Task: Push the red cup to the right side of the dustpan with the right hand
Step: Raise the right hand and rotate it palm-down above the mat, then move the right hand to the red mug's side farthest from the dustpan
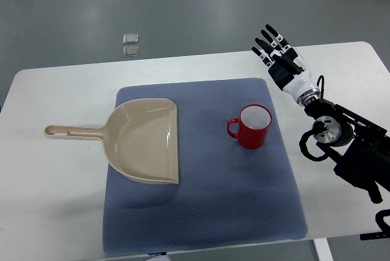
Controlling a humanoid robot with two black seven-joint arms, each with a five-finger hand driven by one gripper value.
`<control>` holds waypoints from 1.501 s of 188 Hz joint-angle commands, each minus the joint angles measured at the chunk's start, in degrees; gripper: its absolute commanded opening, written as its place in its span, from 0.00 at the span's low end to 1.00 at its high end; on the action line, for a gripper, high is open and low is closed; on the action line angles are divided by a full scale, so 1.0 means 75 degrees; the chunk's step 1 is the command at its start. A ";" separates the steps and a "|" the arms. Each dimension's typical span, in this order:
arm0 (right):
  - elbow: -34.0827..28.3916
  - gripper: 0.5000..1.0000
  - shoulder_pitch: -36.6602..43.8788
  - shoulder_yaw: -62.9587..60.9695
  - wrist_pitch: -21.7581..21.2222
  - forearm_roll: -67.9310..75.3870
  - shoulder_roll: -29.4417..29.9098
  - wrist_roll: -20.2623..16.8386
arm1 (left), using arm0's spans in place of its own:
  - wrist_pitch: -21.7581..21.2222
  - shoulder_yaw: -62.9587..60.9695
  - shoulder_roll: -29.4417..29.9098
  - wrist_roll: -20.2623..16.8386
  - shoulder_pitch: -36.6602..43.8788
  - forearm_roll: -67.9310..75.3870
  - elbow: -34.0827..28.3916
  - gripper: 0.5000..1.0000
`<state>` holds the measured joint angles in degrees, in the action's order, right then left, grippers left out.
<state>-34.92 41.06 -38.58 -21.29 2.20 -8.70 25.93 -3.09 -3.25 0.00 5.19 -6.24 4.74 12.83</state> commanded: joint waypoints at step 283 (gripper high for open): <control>-0.1403 0.87 -0.1678 -0.0059 -0.1828 -0.5507 -0.2695 0.1210 | 0.0001 0.0012 0.0000 0.0000 0.0000 0.0013 0.0000 1.00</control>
<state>-45.38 29.10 -39.03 -35.00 -36.58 -30.22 34.99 -3.05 -3.17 0.00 5.19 -6.24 4.94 12.91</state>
